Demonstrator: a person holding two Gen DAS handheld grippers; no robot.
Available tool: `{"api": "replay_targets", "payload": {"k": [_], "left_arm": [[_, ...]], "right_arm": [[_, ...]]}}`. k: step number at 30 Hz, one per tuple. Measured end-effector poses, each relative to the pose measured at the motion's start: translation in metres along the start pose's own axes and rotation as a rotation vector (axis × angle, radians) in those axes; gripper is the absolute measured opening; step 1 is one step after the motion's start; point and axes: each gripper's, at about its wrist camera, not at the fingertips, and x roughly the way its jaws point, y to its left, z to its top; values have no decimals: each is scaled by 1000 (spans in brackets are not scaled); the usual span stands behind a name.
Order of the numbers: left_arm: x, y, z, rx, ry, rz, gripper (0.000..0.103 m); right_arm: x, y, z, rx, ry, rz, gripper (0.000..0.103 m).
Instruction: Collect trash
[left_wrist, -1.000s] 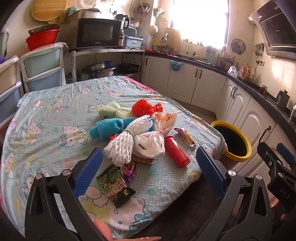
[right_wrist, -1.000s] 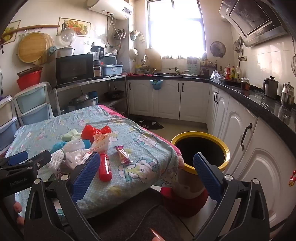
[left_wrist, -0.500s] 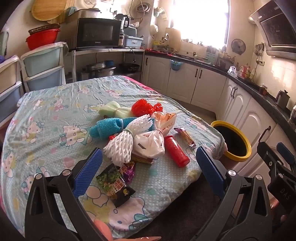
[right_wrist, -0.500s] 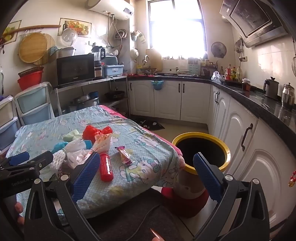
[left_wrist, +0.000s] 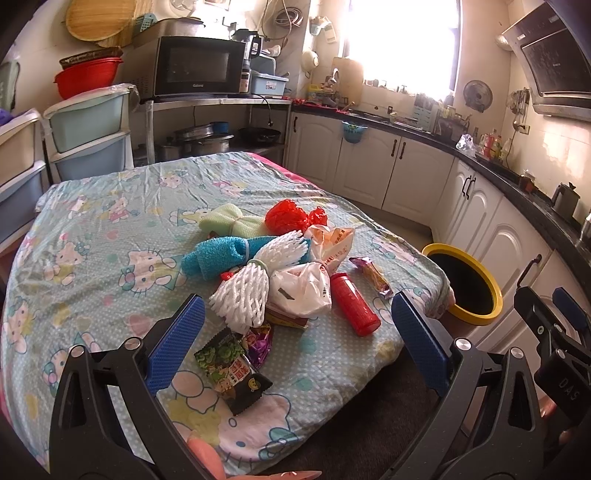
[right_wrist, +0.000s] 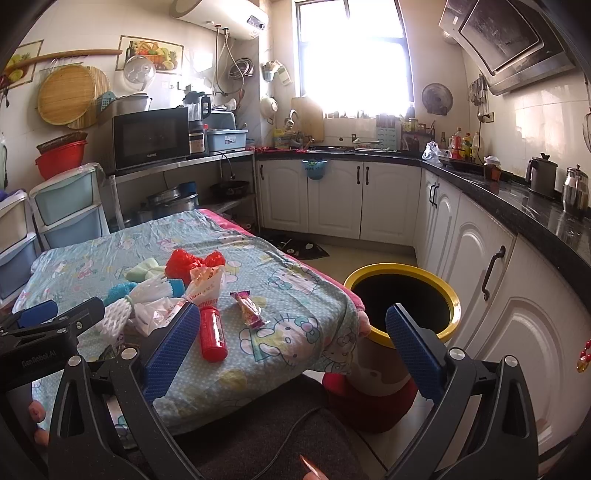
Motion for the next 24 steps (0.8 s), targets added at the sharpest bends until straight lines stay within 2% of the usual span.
{"api": "replay_targets", "payload": {"k": [24], "left_arm": [[0, 2, 1, -4, 2, 0, 93]], "right_arm": [[1, 0, 0, -5, 1, 4, 97]]}}
